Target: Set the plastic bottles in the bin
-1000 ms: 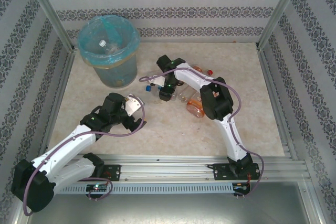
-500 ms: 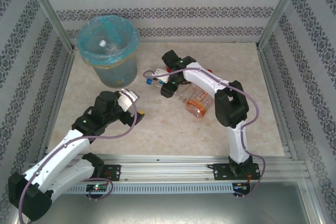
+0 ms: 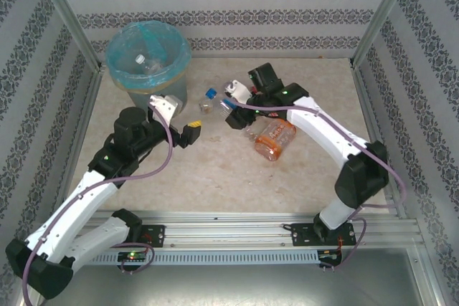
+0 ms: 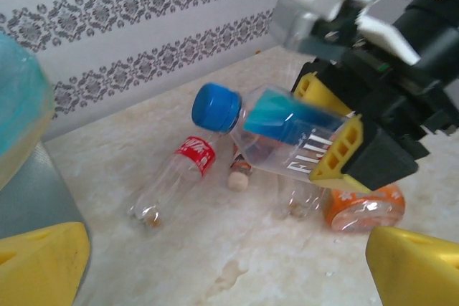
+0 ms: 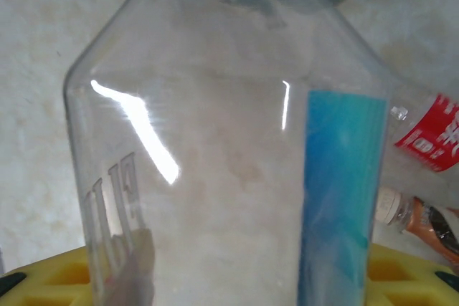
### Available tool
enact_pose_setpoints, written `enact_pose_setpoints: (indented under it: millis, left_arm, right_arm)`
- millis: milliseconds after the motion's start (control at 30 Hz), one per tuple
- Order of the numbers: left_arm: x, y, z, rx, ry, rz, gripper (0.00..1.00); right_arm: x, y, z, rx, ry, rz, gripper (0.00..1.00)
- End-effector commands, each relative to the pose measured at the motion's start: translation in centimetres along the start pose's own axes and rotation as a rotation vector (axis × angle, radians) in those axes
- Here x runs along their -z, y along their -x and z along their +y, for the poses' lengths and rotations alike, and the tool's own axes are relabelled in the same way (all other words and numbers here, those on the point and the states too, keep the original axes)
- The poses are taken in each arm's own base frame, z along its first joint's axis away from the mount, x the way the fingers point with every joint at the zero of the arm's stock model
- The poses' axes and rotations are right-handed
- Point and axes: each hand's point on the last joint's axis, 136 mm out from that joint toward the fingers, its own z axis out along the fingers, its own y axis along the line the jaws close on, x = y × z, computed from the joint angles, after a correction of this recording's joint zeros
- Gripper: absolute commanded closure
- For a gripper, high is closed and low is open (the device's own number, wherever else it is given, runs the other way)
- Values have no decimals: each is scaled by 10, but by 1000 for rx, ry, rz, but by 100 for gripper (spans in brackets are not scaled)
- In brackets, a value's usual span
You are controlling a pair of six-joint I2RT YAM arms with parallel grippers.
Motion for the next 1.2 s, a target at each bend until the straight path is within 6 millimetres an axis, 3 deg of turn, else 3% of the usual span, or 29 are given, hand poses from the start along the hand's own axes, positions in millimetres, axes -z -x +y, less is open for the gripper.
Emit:
enact_pose_setpoints:
  millis: [0, 100, 233, 500, 733, 967, 1167]
  left_arm:
    - [-1, 35, -5, 49, -60, -76, 0]
    - [-6, 55, -17, 106, -172, -103, 0]
    - [-3, 79, -61, 132, -493, -132, 0]
    - [4, 123, -83, 216, -733, -282, 1]
    - [11, 131, -92, 223, -828, -307, 2]
    - [6, 114, -88, 194, -772, -294, 2]
    - [13, 113, -90, 205, -777, -294, 3]
  right_arm:
    - [24, 16, 14, -30, 57, -105, 44]
    - [44, 25, 20, -49, 86, -180, 44]
    - [71, 36, 30, -49, 130, -290, 43]
    - [114, 55, 65, 27, 240, -475, 43]
    - [132, 59, 77, 60, 257, -525, 42]
    - [137, 67, 85, 67, 307, -542, 41]
    - [138, 76, 94, 92, 335, -552, 41]
